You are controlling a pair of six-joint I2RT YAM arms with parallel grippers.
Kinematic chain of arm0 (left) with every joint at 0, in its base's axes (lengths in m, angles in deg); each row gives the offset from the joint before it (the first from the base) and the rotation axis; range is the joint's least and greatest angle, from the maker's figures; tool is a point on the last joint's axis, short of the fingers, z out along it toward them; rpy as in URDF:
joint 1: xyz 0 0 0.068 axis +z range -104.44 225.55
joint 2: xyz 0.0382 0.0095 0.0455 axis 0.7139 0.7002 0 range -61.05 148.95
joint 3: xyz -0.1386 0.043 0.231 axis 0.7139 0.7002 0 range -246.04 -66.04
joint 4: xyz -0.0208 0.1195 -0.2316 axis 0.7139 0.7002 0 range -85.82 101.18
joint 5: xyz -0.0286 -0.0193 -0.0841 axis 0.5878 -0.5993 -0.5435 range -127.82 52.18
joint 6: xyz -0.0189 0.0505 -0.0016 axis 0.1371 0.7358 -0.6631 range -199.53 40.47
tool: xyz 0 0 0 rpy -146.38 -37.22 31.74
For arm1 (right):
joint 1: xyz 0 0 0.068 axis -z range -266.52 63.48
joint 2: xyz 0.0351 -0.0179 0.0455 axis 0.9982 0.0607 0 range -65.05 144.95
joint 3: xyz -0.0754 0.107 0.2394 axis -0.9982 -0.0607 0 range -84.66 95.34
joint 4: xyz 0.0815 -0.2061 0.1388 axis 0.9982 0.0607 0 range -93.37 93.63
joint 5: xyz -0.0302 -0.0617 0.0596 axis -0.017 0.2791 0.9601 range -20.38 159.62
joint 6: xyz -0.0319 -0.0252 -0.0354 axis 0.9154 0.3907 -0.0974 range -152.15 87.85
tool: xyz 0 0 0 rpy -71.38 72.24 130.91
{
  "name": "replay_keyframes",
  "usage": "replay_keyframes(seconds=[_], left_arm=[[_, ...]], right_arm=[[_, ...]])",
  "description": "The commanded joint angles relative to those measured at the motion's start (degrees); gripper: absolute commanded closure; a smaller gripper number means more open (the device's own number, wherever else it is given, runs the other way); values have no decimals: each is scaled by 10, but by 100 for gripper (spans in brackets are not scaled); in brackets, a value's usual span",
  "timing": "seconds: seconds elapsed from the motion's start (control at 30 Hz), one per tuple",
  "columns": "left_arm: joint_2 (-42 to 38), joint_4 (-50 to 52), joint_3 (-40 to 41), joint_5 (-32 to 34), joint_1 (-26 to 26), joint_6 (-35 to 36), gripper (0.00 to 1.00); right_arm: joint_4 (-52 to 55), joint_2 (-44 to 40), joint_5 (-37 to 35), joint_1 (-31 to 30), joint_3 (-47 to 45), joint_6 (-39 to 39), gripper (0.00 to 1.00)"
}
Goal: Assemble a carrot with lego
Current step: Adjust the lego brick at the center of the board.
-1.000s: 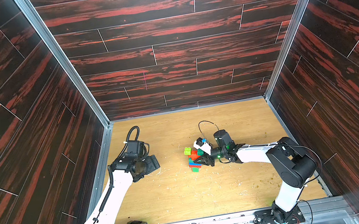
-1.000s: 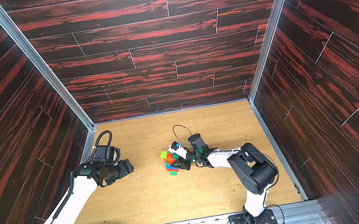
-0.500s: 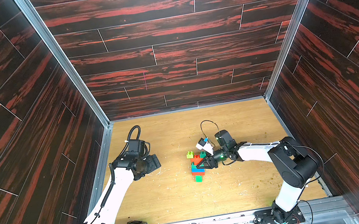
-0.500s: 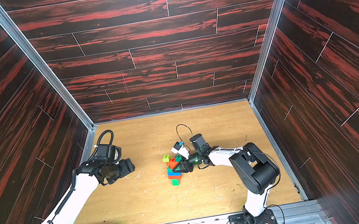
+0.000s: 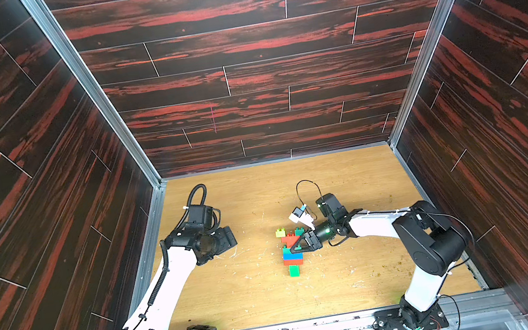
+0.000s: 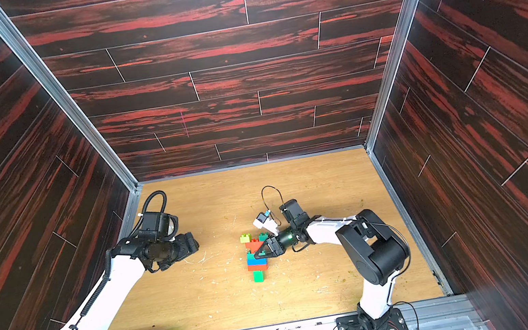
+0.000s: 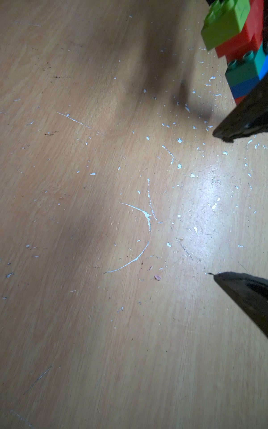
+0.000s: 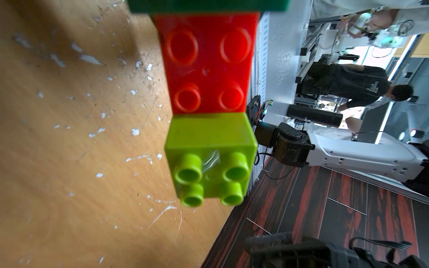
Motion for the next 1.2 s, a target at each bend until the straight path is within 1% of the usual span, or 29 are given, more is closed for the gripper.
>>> replay_keyframes(seconds=[0.0, 0.1, 0.43, 1.17], left_arm=[[-2, -5, -10, -4, 3, 4, 10], [-4, -5, -7, -5, 3, 4, 10], [-9, -6, 2, -7, 3, 4, 10], [-20, -7, 11, -8, 3, 3, 10]], right_arm=[[18, 30, 35, 2, -2, -18, 74], [22, 43, 49, 2, -4, -23, 75], [82, 81, 69, 2, 5, -11, 76], [162, 148, 86, 2, 54, -1, 76]])
